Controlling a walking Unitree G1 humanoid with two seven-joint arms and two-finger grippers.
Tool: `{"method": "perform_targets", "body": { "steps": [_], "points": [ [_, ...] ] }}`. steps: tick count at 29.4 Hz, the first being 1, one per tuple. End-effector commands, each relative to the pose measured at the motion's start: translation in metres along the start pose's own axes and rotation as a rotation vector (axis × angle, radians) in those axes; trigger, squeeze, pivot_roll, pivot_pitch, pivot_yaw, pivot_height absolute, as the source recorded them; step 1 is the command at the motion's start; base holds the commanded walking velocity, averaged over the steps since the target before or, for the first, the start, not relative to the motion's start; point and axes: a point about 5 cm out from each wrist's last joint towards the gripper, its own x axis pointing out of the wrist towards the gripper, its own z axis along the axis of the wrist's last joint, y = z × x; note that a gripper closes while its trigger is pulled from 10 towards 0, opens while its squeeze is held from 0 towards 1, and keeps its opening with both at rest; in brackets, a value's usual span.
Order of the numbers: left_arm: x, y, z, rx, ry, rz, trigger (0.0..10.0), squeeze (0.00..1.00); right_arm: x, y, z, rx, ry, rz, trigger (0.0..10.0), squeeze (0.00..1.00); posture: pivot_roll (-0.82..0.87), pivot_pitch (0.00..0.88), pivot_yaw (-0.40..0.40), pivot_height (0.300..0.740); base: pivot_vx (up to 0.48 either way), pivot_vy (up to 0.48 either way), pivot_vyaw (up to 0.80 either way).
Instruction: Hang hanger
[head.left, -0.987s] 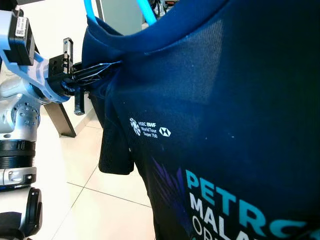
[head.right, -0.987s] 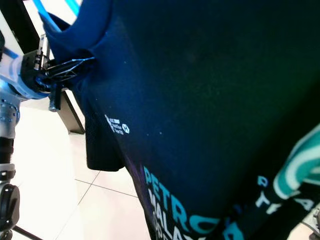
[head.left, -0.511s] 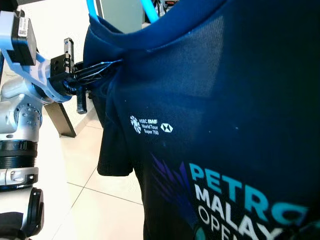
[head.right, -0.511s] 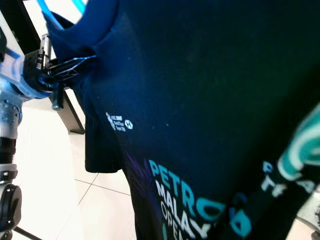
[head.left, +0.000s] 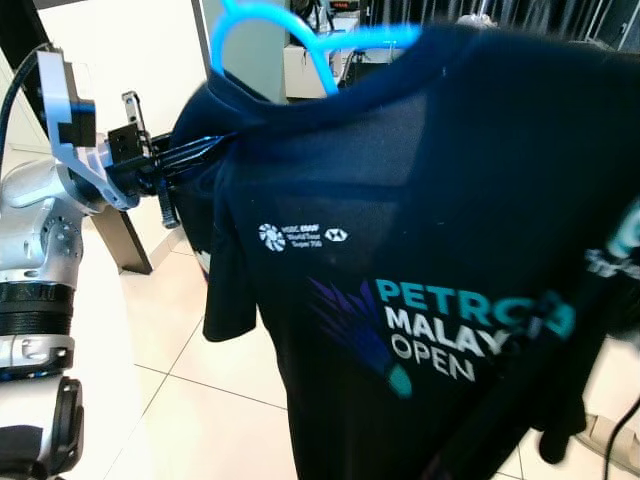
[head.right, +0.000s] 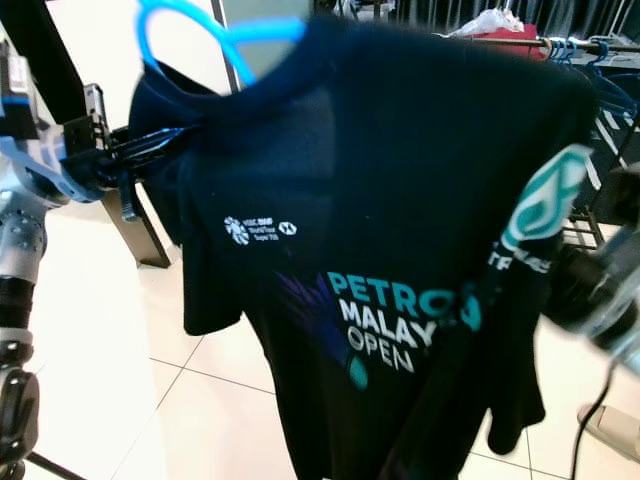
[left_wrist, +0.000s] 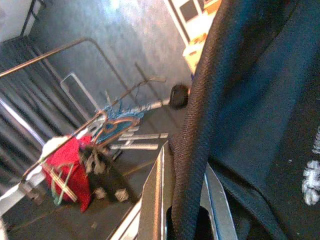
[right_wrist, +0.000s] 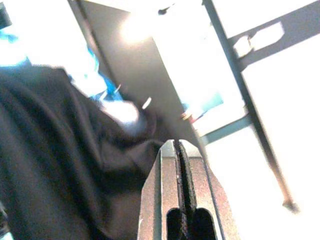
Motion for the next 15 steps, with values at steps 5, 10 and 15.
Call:
{"method": "perform_targets", "body": {
  "steps": [5, 10, 15],
  "points": [
    [-0.015, 0.003, -0.007, 0.085, 0.150, 0.013, 10.0, 0.00, -0.007, -0.012, 0.019, -0.087, -0.048, -0.099, 0.0, 0.00, -0.08, 0.040, 0.033, 0.740, 0.000, 0.000, 0.00],
    [-0.021, 0.006, -0.013, 0.156, 0.238, 0.047, 10.0, 0.00, -0.010, -0.014, 0.033, -0.142, -0.062, -0.128, 0.0, 0.00, -0.08, 0.042, 0.030, 0.740, 0.000, 0.000, 0.00],
    [-0.025, 0.011, -0.018, 0.252, 0.337, 0.093, 10.0, 0.00, -0.012, -0.015, 0.050, -0.204, -0.081, -0.156, 0.0, 0.00, -0.08, 0.042, 0.030, 0.740, 0.000, 0.000, 0.00]
  ]
}}
